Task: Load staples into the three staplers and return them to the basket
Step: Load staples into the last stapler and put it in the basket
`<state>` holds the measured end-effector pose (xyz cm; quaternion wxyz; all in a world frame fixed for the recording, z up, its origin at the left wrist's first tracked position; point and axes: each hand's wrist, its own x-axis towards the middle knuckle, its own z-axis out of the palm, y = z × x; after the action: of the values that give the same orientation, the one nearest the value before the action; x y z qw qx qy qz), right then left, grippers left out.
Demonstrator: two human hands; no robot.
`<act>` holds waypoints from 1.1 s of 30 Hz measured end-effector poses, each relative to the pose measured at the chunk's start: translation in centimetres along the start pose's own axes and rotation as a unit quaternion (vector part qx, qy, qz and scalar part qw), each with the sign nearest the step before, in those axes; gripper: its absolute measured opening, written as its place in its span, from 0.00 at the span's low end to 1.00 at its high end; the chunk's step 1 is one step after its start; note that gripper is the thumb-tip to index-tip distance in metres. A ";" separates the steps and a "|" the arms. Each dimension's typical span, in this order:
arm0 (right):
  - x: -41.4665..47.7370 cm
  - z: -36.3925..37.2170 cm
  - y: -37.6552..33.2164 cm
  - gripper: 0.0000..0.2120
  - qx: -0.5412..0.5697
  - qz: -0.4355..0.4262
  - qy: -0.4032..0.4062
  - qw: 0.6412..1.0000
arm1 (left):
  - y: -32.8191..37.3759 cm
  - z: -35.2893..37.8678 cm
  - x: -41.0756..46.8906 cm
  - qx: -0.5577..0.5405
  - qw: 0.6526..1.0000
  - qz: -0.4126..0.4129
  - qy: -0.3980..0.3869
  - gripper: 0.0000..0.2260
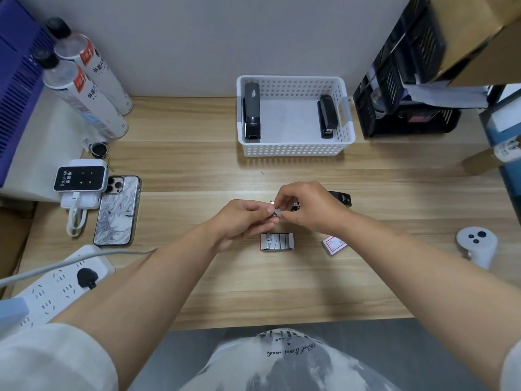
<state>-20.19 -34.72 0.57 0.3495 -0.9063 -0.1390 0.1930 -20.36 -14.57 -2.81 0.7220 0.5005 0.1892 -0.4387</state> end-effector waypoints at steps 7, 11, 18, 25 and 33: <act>0.1 -0.5 -0.4 0.07 -0.027 0.002 -0.002 1.000 | 0.3 0.5 0.6 -0.016 1.000 -0.011 0.018 0.06; 0.0 -1.1 -0.4 0.08 -0.038 -0.002 -0.013 0.999 | 0.6 0.7 0.9 -0.009 1.000 -0.012 0.024 0.05; 0.2 -1.6 -0.3 0.06 -0.032 0.000 -0.011 0.999 | 1.0 0.7 1.0 -0.029 0.999 -0.022 0.014 0.08; 0.2 -1.2 -0.1 0.05 -0.027 -0.018 0.000 0.999 | 1.0 0.4 1.1 -0.067 0.997 -0.042 0.015 0.09; 0.5 -1.3 -0.2 0.06 -0.100 -0.080 0.023 0.992 | 1.7 0.6 1.4 -0.074 0.996 -0.045 0.018 0.14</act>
<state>-19.14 -35.15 1.45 0.2740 -0.9269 -0.2214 0.1291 -18.25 -15.53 -2.60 0.7331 0.4444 0.2569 -0.4462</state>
